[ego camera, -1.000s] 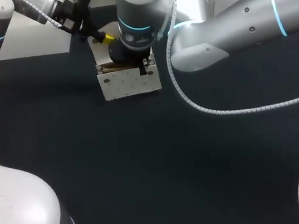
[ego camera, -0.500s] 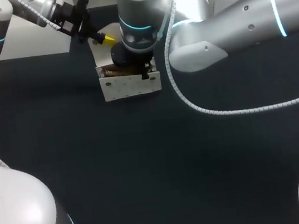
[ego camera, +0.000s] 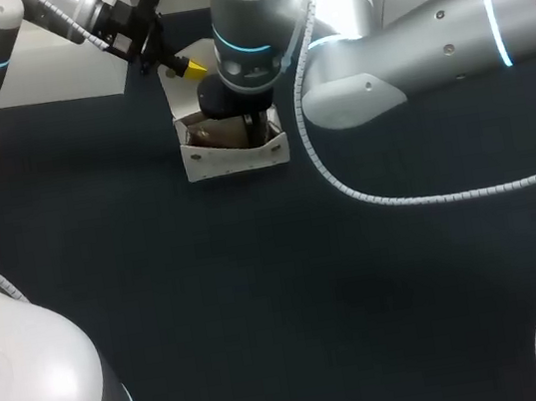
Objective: Pick up the bag, open it, inspect its contents, close it, and place it on the opposite side
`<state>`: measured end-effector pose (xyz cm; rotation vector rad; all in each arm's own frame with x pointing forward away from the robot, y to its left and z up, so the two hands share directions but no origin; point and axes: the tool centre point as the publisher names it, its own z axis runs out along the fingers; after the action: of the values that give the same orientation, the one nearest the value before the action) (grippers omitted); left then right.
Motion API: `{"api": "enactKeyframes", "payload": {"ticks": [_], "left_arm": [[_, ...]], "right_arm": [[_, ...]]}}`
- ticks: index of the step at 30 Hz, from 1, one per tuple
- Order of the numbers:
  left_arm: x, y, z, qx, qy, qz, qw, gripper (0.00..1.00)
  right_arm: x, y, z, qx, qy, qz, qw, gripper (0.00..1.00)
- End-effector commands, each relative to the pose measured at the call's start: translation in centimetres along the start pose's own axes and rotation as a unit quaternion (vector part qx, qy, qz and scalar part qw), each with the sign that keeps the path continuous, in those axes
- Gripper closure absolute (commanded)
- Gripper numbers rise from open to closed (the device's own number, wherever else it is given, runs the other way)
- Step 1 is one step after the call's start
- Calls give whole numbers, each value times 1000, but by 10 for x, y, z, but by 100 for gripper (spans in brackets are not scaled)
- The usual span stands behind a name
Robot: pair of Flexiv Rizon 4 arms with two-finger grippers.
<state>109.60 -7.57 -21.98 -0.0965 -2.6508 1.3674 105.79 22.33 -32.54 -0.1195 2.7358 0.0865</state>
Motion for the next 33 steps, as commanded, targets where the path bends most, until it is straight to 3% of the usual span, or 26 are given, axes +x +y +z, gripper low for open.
{"api": "enactKeyframes", "payload": {"ticks": [1, 33], "left_arm": [[-5, 1, -2, 3, 10, 0, 1000, 100], [-5, 3, -3, 3, 8, 3, 1000, 100]], "right_arm": [[0, 1, 7, 3, 2, -1, 1000, 0], [-5, 0, 4, 3, -4, 3, 1000, 0]]}}
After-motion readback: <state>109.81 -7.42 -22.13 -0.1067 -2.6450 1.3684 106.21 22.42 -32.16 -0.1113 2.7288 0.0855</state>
